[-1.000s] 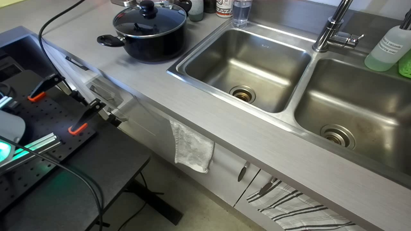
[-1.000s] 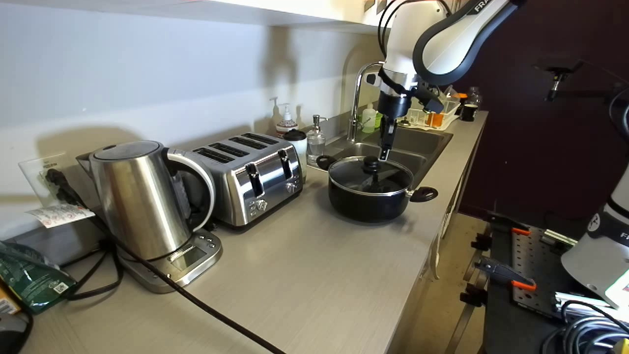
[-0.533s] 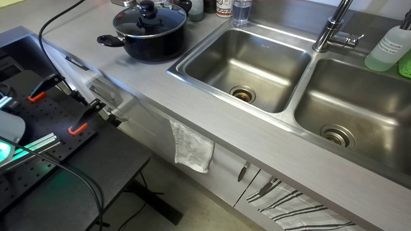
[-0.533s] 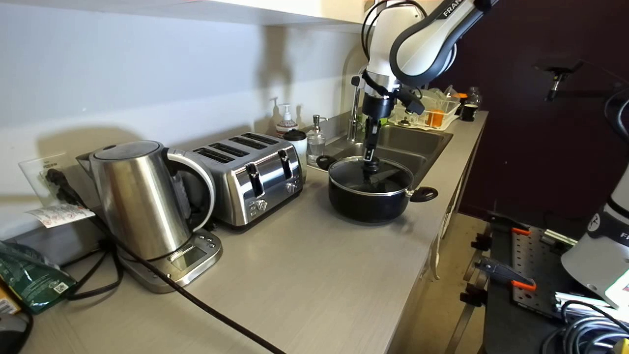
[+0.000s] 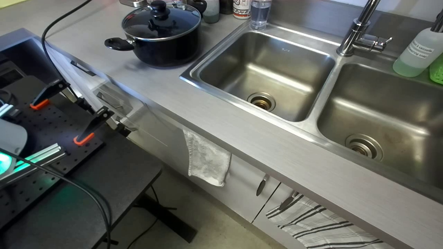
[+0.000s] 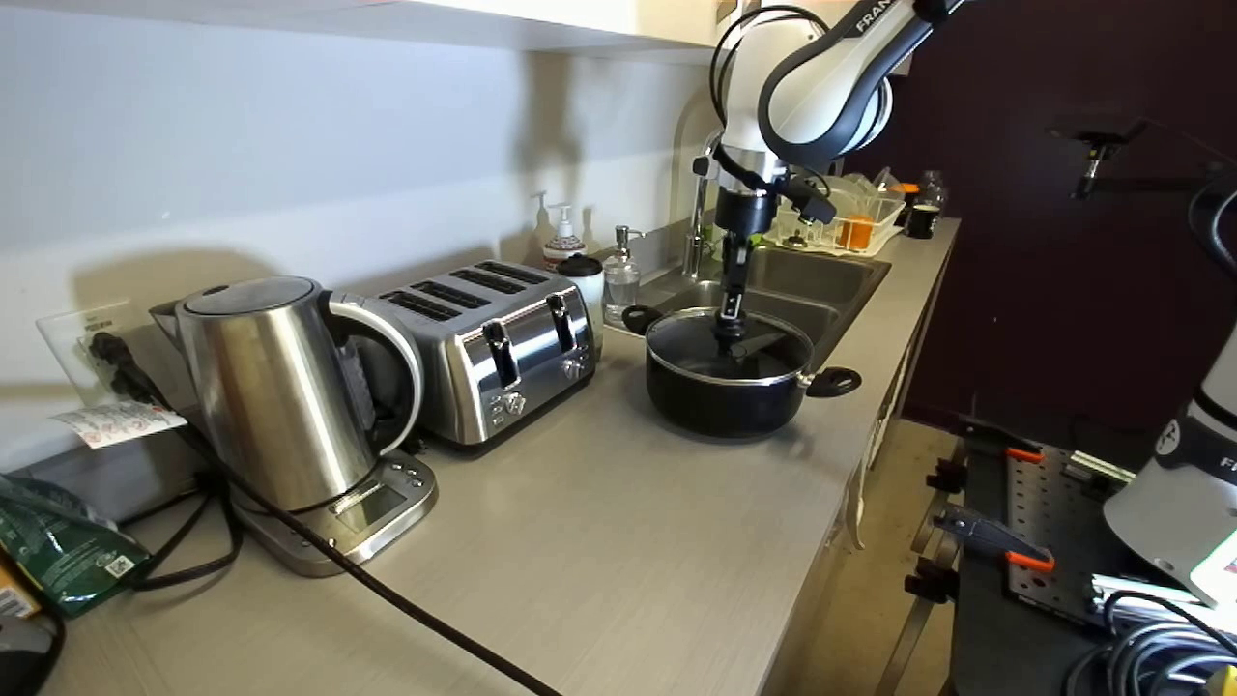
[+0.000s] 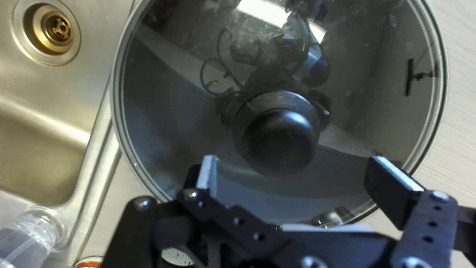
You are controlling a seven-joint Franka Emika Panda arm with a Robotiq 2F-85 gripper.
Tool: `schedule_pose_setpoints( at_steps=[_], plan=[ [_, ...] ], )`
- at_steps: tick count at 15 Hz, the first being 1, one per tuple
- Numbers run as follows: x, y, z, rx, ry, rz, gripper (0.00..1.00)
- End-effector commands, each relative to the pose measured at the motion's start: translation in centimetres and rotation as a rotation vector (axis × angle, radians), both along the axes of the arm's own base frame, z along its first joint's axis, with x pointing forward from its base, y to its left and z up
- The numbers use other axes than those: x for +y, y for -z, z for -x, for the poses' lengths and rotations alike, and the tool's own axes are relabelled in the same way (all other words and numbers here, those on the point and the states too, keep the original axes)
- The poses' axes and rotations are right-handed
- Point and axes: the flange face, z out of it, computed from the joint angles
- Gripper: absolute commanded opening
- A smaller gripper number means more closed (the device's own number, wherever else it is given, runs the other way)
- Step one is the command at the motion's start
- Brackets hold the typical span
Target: Take the lid off the pot and place it to the left of the pot
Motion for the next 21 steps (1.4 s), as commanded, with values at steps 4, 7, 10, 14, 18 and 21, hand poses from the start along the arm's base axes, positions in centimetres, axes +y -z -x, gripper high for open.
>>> schedule_pose_setpoints(
  at_steps=[4, 7, 10, 14, 18, 21],
  plan=[
    [-0.7, 1.3, -0.1, 0.074, 0.014, -0.009, 1.00],
    [-0.9, 2.2, -0.2, 0.093, 0.022, 0.000, 1.00],
    [-1.0, 2.2, -0.5, 0.090, 0.023, 0.000, 1.00],
    [-0.9, 1.8, -0.9, 0.077, 0.020, 0.001, 0.90],
    [-0.8, 1.5, -1.0, 0.070, 0.017, 0.001, 0.54],
    [-0.8, 1.5, -0.9, 0.068, 0.017, 0.000, 0.31]
  ],
)
